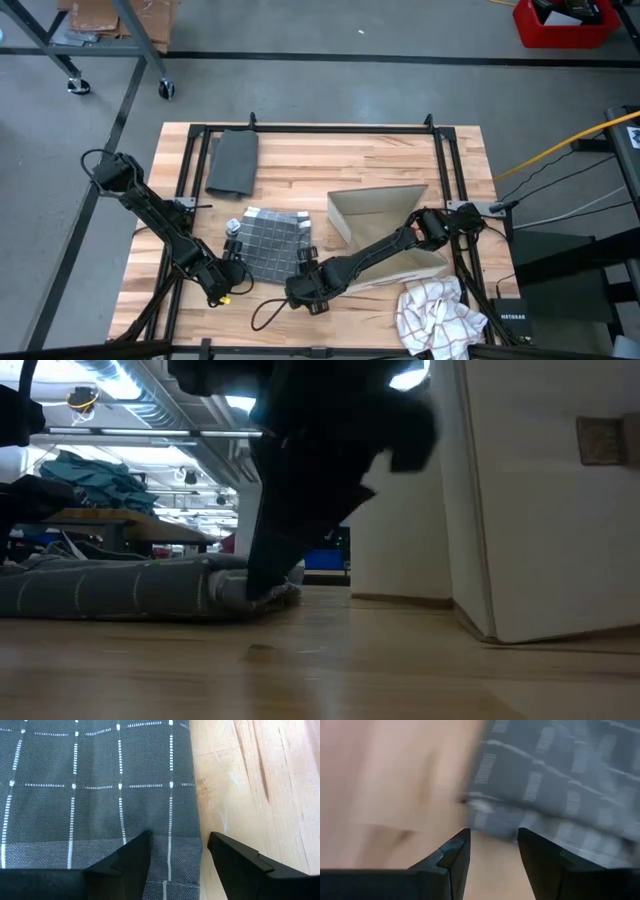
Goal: Fold towel
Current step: Fold the gray patterned towel
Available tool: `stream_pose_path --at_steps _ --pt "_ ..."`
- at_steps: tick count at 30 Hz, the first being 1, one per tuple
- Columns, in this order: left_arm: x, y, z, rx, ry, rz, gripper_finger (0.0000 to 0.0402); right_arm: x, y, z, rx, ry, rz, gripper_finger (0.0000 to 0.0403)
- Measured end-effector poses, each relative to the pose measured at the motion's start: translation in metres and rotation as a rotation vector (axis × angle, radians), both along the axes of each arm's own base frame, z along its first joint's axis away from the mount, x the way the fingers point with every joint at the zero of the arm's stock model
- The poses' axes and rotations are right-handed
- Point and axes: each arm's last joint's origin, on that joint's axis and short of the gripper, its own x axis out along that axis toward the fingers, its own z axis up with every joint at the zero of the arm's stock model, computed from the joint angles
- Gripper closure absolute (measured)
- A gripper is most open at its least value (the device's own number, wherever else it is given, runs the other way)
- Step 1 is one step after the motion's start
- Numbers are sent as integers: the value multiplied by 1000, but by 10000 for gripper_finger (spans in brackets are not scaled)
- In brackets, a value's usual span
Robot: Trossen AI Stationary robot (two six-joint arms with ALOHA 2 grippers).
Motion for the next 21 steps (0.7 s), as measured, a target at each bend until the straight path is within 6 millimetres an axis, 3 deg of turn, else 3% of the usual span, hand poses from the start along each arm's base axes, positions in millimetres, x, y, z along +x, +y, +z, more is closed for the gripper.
stream_pose_path --at_steps 3,8,13,16,21 --pt "0 0 0 1 -1 0 204 8 2 23 -52 -76 -41 233" --pt "0 0 0 3 -3 2 204 21 4 81 -3 -270 -71 233" --pt "0 0 0 4 -4 2 204 28 3 105 6 -422 -121 233" --pt "0 0 0 6 -4 2 204 36 7 104 113 -460 -82 233" --pt "0 0 0 5 -3 6 204 51 15 56 176 -391 -57 233"
